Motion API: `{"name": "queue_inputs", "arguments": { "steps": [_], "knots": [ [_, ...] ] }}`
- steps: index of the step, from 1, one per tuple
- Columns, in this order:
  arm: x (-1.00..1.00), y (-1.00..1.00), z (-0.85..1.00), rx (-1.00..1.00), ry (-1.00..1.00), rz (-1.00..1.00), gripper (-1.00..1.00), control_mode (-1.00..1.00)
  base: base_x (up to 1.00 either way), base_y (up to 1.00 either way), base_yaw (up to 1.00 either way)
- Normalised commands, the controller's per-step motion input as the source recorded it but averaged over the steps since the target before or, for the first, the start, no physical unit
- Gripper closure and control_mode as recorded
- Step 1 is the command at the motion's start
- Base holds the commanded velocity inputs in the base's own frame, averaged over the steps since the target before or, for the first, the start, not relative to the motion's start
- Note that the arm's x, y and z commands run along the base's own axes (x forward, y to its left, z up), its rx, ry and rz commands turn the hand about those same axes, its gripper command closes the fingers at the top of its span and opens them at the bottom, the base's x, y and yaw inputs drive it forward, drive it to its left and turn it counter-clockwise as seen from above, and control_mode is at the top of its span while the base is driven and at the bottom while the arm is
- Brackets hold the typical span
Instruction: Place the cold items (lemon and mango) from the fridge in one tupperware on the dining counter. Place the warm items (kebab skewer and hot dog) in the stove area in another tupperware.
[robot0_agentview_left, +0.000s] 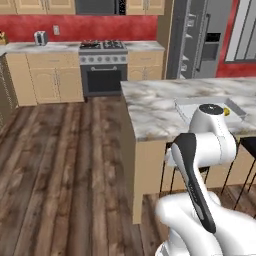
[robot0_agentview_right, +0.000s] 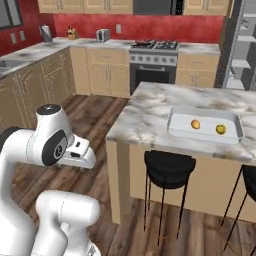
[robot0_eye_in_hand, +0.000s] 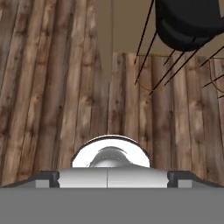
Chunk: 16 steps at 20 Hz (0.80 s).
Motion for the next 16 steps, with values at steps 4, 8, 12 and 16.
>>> {"name": "queue_inputs", "arguments": {
  "steps": [4, 8, 12, 16],
  "knots": [
    [0.00, 0.00, 0.00, 0.00, 0.00, 0.00, -1.00, 1.00, 0.00, 1.00, 0.06],
    [0.00, 0.00, 0.00, 0.00, 0.00, 0.00, -1.00, 1.00, 0.08, 1.00, 0.03],
    [0.00, 0.00, 0.00, 0.00, 0.00, 0.00, -1.00, 1.00, 0.27, 1.00, 0.00],
    [0.00, 0.00, 0.00, 0.00, 0.00, 0.00, -1.00, 1.00, 0.45, 1.00, -0.01]
  ]
}}
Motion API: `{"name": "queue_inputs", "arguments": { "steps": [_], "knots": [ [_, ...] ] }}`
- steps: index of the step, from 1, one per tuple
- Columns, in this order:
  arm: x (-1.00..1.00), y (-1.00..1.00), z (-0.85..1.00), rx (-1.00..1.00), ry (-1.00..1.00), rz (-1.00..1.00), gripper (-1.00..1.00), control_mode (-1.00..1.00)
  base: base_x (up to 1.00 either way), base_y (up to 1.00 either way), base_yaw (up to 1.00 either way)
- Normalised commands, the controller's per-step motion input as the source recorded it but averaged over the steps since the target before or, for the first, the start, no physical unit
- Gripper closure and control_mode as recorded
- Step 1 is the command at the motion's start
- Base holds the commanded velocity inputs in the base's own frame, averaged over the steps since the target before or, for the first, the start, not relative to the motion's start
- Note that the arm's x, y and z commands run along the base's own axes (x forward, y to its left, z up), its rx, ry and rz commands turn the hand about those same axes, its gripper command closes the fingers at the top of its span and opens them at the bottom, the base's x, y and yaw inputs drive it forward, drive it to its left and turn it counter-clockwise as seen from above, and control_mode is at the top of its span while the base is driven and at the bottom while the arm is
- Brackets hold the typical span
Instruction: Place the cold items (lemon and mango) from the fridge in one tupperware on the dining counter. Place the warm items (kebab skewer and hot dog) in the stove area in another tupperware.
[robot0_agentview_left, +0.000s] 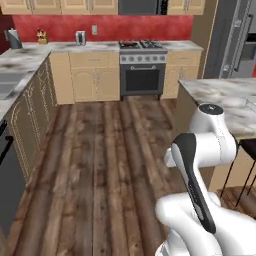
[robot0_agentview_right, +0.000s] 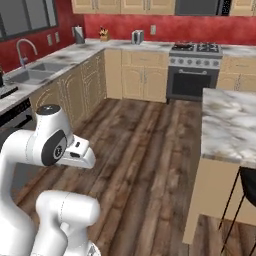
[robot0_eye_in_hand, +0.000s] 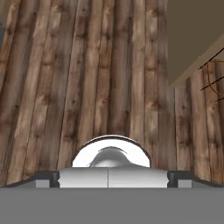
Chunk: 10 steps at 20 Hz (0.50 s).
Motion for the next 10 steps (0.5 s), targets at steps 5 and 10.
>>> {"name": "queue_inputs", "arguments": {
  "steps": [5, 10],
  "knots": [
    [0.00, 0.00, 0.00, 0.00, 0.00, 0.00, -1.00, 1.00, 0.69, 0.90, -0.21],
    [0.00, 0.00, 0.00, 0.00, 0.00, 0.00, -1.00, 1.00, 1.00, 0.52, -0.24]
  ]
}}
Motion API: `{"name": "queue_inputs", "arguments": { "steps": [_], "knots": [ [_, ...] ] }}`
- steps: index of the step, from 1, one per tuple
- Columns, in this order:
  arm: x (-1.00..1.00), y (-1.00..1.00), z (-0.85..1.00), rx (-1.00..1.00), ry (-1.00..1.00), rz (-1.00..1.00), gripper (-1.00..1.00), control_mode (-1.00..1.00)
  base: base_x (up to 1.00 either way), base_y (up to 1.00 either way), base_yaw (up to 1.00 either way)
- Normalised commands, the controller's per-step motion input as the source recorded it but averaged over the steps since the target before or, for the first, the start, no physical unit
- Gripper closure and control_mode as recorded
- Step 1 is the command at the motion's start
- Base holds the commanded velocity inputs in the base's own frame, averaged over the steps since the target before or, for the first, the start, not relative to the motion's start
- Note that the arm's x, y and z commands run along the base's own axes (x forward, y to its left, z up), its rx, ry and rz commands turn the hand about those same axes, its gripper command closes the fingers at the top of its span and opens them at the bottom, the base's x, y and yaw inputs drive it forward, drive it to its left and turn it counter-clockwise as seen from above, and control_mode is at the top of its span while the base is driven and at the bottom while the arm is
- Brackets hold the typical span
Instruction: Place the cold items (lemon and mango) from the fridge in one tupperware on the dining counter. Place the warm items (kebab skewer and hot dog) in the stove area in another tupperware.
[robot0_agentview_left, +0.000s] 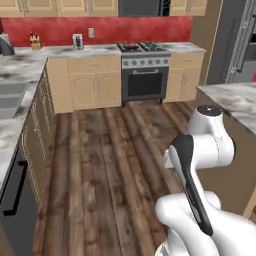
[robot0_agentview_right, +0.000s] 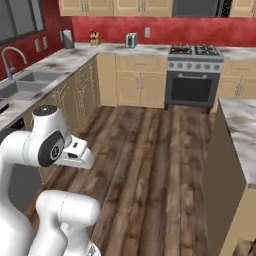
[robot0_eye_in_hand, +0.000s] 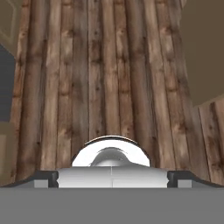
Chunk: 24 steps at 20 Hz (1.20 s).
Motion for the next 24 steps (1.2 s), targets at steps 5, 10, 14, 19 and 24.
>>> {"name": "queue_inputs", "arguments": {
  "steps": [5, 10, 14, 19, 24],
  "knots": [
    [0.00, 0.00, 0.00, 0.00, 0.00, 0.00, -1.00, 1.00, 1.00, -0.02, -0.02],
    [0.00, 0.00, 0.00, 0.00, 0.00, 0.00, -1.00, 1.00, 1.00, -0.11, 0.00],
    [0.00, 0.00, 0.00, 0.00, 0.00, 0.00, -1.00, 1.00, 1.00, 0.00, 0.00],
    [0.00, 0.00, 0.00, 0.00, 0.00, 0.00, -1.00, 1.00, 1.00, 0.01, -0.05],
    [0.00, 0.00, 0.00, 0.00, 0.00, 0.00, -1.00, 1.00, 1.00, 0.04, -0.10]
  ]
}}
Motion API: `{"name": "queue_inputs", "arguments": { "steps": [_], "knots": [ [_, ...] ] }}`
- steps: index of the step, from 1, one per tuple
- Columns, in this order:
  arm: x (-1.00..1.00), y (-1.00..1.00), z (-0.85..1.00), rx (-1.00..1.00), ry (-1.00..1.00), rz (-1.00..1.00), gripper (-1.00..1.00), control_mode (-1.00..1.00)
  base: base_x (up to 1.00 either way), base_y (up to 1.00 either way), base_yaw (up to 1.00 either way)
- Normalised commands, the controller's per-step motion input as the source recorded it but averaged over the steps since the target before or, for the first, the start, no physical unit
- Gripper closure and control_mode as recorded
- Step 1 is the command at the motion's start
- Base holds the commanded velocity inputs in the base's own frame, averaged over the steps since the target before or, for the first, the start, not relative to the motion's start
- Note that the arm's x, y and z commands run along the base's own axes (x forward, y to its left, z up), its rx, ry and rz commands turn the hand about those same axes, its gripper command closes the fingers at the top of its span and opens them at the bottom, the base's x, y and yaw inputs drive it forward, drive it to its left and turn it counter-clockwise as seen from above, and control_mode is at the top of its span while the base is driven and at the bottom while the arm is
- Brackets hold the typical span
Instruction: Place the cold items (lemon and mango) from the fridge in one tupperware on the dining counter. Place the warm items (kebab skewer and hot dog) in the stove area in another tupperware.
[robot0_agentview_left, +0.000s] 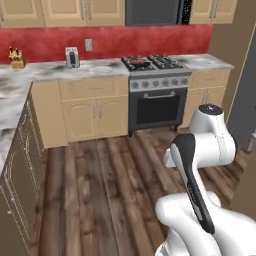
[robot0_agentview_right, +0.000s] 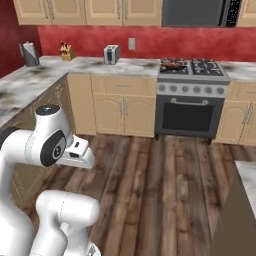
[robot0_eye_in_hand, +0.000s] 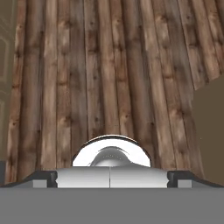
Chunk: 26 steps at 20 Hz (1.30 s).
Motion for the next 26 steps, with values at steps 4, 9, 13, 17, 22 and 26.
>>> {"name": "queue_inputs", "arguments": {
  "steps": [4, 9, 13, 17, 22, 26],
  "knots": [
    [0.00, 0.00, 0.00, 0.00, 0.00, 0.00, -1.00, 1.00, 1.00, 0.01, -0.13],
    [0.00, 0.00, 0.00, 0.00, 0.00, 0.00, -1.00, 1.00, 1.00, 0.03, -0.06],
    [0.00, 0.00, 0.00, 0.00, 0.00, 0.00, -1.00, 1.00, 1.00, 0.03, -0.03],
    [0.00, 0.00, 0.00, 0.00, 0.00, 0.00, -1.00, 1.00, 1.00, 0.03, -0.03],
    [0.00, 0.00, 0.00, 0.00, 0.00, 0.00, -1.00, 1.00, 1.00, 0.07, -0.14],
    [0.00, 0.00, 0.00, 0.00, 0.00, 0.00, -1.00, 1.00, 0.76, -0.07, -0.47]
  ]
}}
